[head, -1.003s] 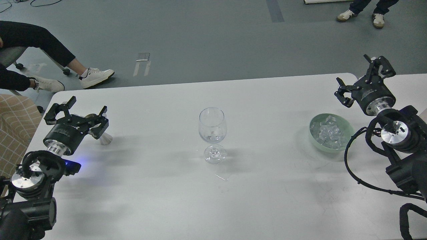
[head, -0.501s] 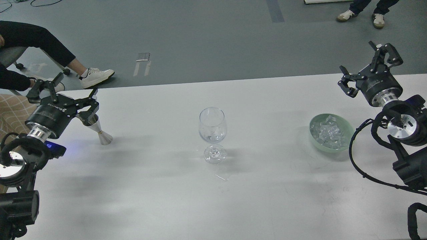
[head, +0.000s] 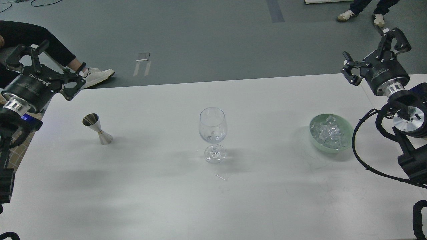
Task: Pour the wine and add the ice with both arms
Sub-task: 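Raise the open left gripper up and away from the metal cup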
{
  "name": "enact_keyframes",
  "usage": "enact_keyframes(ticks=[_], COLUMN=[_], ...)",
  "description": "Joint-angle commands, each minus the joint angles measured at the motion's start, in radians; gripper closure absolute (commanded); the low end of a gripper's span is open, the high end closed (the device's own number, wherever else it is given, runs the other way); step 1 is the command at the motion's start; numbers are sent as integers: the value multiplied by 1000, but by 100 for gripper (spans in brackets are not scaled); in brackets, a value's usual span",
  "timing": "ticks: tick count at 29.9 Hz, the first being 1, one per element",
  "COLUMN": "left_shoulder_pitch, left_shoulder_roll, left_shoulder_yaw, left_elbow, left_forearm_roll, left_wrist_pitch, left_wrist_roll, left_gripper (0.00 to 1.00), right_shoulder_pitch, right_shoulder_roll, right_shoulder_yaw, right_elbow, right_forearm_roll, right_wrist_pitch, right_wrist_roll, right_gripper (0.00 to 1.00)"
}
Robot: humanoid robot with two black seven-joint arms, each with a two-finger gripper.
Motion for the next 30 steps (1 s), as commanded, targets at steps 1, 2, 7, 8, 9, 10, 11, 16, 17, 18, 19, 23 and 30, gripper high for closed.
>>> enact_keyframes(ticks=[1, 2, 7, 8, 9, 10, 11, 16, 17, 18, 19, 23, 30], left_shoulder_pitch=[-89, -103, -135, -137, -138, -140, -149, -186, -197, -215, -221, -249, -272], left_shoulder_roll=[1, 2, -15, -19, -24, -24, -19, -21, -21, -25, -26, -24, -70], left_shoulder_yaw=[1, 2, 13, 21, 39, 51, 83, 203, 218, 231, 241, 312, 318], left_elbow=[-3, -3, -1, -1, -1, -1, 8, 11, 13, 17, 20, 31, 83], left_forearm_roll=[9, 9, 10, 15, 34, 53, 108, 245, 246, 251, 257, 266, 294], left_wrist_pitch=[89, 90, 49, 49, 41, 37, 35, 58, 75, 101, 115, 144, 139], left_wrist_roll=[19, 31, 10, -27, -125, -176, -273, -382, -379, -370, -366, -362, -382], left_gripper=[6, 6, 5, 5, 5, 4, 4, 3, 3, 2, 3, 2, 2], right_shoulder_pitch=[0, 0, 0, 0, 0, 0, 0, 1, 0, 0, 0, -3, 6], right_shoulder_roll=[-5, -9, -18, -18, -19, -19, -19, -21, -30, -41, -48, -116, -284], right_shoulder_yaw=[1, 1, 4, 4, 4, 4, 4, 1, 1, 1, -2, -14, -106], right_elbow=[13, 16, 18, 18, 19, 19, 21, 45, 60, 76, 82, 102, 110], right_forearm_roll=[2, 2, 2, 2, 2, 2, 2, 1, -1, -2, -4, -13, -16], right_wrist_pitch=[4, 4, 10, 10, 10, 10, 10, 7, 2, 1, -1, -2, -2], right_wrist_roll=[0, 0, -1, -1, -1, -1, -1, -3, -5, -5, -5, -5, -5], right_gripper=[0, 0, 0, 0, 0, 0, 0, 0, 0, 0, 0, 0, 0])
